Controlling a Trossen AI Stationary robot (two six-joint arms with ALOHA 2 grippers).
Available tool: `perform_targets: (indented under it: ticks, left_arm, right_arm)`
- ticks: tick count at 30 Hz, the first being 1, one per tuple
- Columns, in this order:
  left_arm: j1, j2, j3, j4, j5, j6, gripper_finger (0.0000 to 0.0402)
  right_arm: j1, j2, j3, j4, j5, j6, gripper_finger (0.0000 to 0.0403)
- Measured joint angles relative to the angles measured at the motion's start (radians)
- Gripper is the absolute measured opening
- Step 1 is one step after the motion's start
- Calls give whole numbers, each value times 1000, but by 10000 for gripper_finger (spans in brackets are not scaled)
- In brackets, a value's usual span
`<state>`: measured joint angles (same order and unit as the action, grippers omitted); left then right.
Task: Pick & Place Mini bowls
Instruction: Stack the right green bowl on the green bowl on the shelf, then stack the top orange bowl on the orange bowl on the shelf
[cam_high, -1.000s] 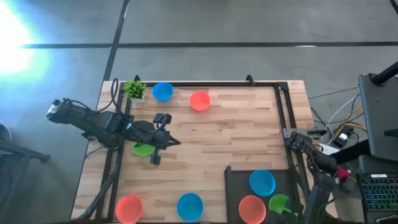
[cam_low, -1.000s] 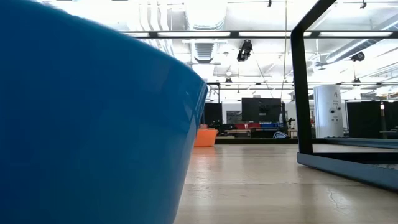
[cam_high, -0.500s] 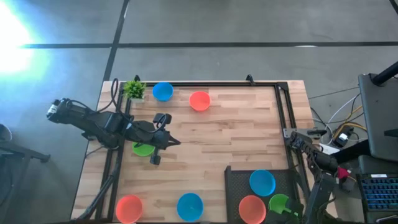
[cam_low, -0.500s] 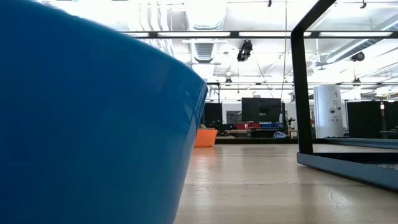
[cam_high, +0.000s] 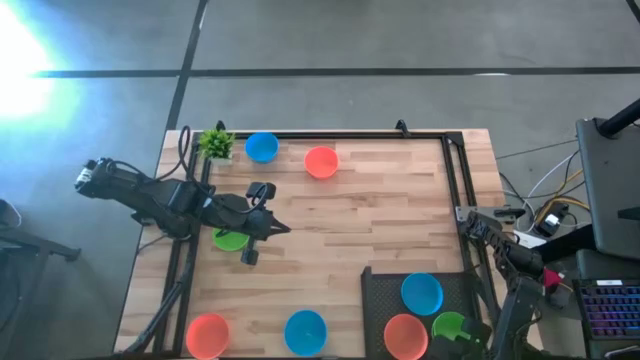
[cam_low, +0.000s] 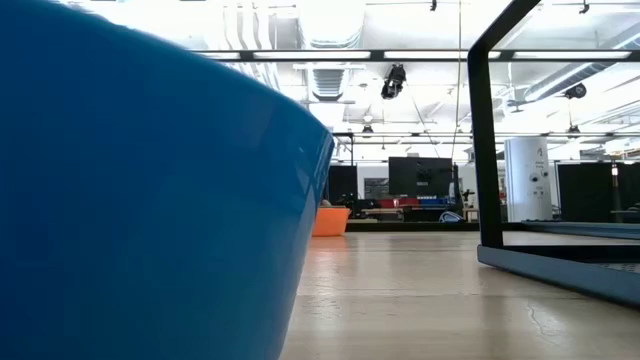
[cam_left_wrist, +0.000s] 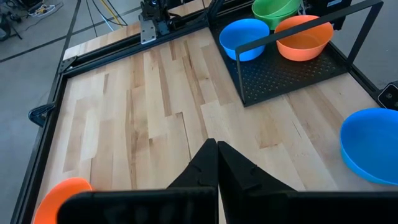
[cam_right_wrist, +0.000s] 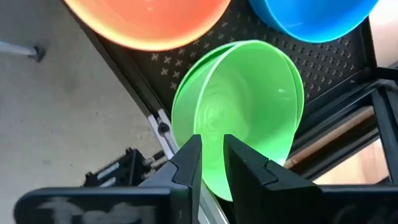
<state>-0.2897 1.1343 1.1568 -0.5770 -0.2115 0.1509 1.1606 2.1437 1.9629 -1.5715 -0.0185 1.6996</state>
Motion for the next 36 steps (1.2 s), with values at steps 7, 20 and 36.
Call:
perform_targets:
  ticks: [7, 20, 36]
  left_arm:
    - [0, 0, 0, 0, 0, 0, 0]
    - [0, 0, 0, 0, 0, 0, 0]
    - [0, 0, 0, 0, 0, -2, 0]
  right_arm:
    - [0, 15, -3, 13, 3, 17, 24]
    - [0, 16, -42, 82, 21, 28, 8]
    - [2, -1, 0, 4, 145, -13, 8]
